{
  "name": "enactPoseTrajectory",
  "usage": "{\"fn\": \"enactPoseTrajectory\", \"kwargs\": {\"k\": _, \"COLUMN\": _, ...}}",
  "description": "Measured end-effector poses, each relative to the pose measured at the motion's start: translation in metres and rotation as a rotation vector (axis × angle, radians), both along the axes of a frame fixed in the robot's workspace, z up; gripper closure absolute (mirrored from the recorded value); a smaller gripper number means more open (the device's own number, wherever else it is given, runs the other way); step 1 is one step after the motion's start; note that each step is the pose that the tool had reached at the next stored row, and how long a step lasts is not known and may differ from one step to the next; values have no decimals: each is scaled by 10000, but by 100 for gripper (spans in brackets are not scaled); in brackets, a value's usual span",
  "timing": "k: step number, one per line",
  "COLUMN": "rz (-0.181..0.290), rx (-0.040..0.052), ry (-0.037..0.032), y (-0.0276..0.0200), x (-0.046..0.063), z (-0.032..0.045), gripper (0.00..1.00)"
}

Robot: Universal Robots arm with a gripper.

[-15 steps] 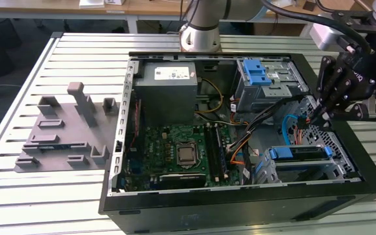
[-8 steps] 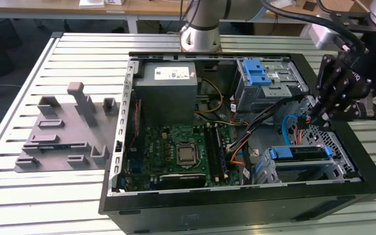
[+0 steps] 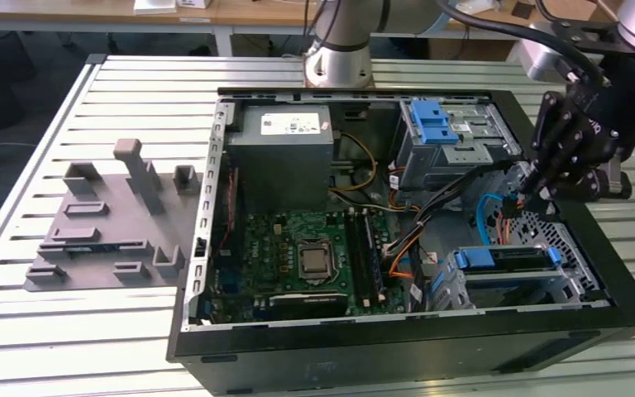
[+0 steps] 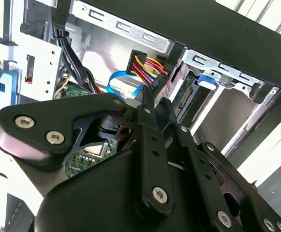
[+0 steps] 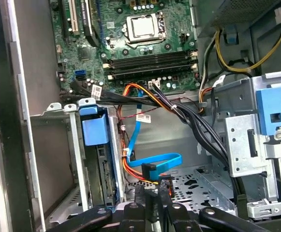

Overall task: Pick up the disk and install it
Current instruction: 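Insert the first disk wire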

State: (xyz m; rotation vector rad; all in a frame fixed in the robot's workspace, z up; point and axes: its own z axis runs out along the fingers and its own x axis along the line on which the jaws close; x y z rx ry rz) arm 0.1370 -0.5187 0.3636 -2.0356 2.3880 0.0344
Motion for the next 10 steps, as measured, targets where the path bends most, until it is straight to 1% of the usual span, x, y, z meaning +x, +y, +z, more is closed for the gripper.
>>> {"fn": "enactPoseTrajectory", "kwargs": {"k": 2, "rz": -64, "rx": -1, "ry": 1, "y": 24, "x": 6, "z": -8, "gripper": 75}}
{"fn": "enactPoseTrajectory", "kwargs": {"k": 4, "rz": -89, "rx": -46, "ry": 1, "y": 53, "x": 12, "z": -16, "gripper": 75}}
{"fn": "enactPoseTrajectory", "kwargs": {"k": 6, "rz": -110, "rx": -122, "ry": 1, "y": 78, "x": 17, "z": -25, "gripper": 75}}
{"fn": "enactPoseTrajectory", "kwargs": {"k": 9, "rz": -185, "rx": -277, "ry": 2, "y": 96, "x": 22, "z": -42, "gripper": 75}}
{"fn": "enactPoseTrajectory", "kwargs": {"k": 10, "rz": -214, "rx": -341, "ry": 1, "y": 100, "x": 23, "z": -47, "gripper": 75}}
